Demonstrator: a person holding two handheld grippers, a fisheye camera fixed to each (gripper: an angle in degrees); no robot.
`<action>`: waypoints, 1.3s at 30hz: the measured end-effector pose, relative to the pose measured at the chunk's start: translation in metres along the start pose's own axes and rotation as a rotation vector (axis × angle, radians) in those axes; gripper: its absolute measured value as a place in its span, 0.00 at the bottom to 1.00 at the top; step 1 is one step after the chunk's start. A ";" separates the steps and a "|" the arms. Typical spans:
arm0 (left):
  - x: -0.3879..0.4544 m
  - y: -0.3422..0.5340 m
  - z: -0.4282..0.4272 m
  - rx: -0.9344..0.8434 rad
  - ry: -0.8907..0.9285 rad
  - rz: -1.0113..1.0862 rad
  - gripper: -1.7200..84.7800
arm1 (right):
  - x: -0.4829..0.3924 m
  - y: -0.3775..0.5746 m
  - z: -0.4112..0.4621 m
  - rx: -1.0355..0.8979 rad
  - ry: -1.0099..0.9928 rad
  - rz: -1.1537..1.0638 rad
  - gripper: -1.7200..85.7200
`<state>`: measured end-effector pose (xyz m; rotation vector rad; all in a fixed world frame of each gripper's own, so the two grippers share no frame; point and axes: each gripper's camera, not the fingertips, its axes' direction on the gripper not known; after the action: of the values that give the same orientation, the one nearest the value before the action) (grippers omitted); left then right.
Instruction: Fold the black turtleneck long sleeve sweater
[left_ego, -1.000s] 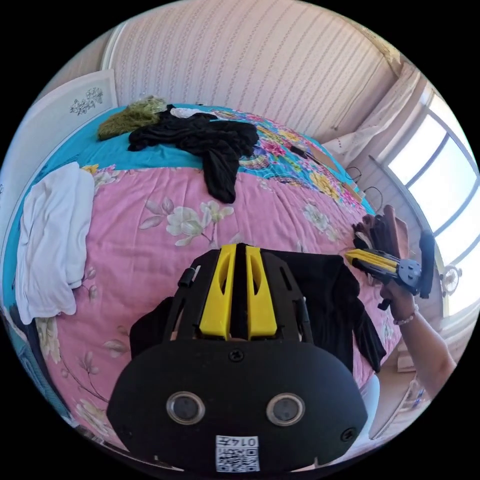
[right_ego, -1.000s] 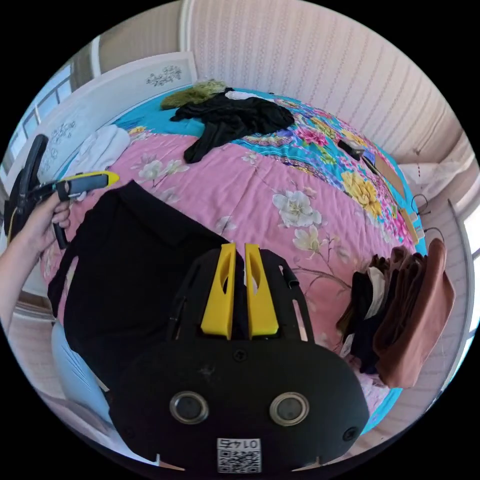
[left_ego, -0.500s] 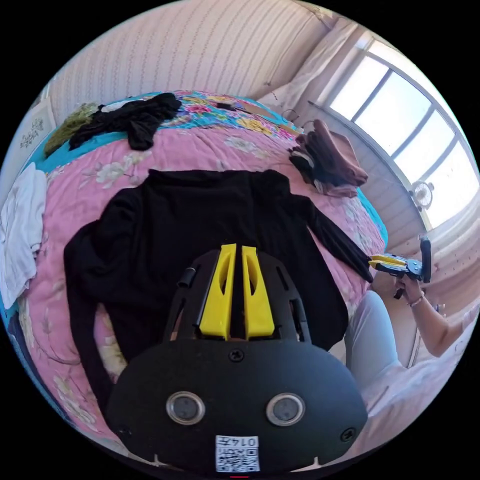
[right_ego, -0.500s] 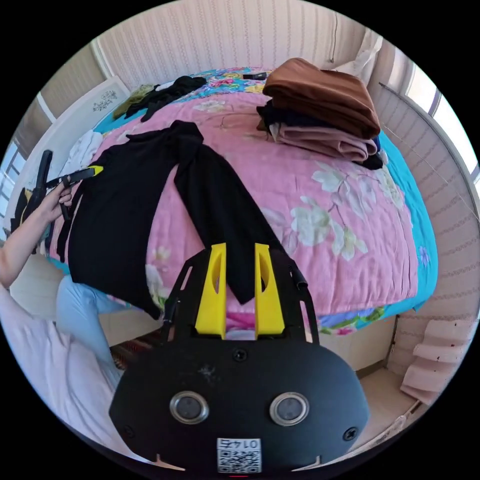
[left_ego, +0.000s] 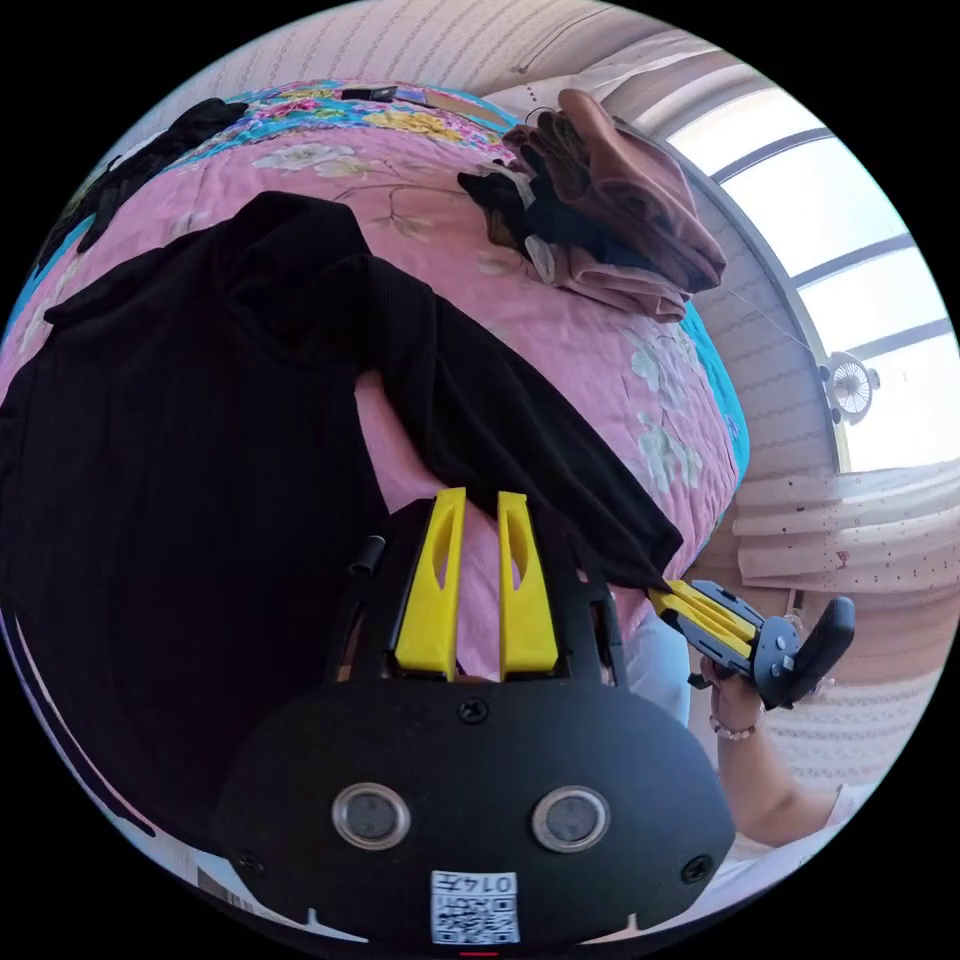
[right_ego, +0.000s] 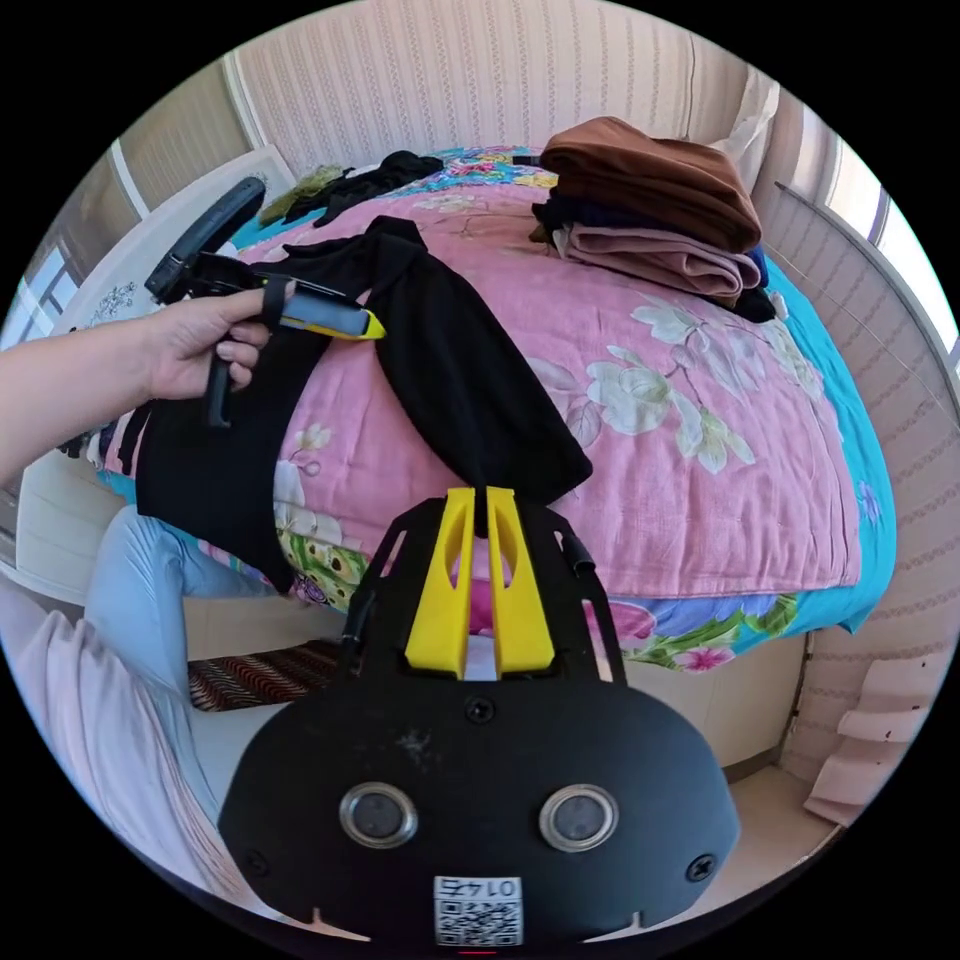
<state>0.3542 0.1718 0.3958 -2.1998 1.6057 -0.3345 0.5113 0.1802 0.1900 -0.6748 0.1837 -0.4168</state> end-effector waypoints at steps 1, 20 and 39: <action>0.003 -0.007 0.006 -0.013 -0.008 -0.013 0.04 | 0.010 0.006 -0.004 0.019 -0.028 0.007 0.03; 0.131 -0.112 0.031 -0.009 0.136 0.269 0.09 | 0.261 0.114 0.020 0.188 -0.653 0.539 0.03; 0.126 -0.155 0.096 0.007 -0.249 0.181 0.08 | 0.292 0.175 0.081 0.424 -0.441 0.704 0.02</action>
<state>0.5657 0.1100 0.3739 -1.9818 1.6436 -0.0130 0.8531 0.2227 0.1314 -0.2382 -0.0922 0.3669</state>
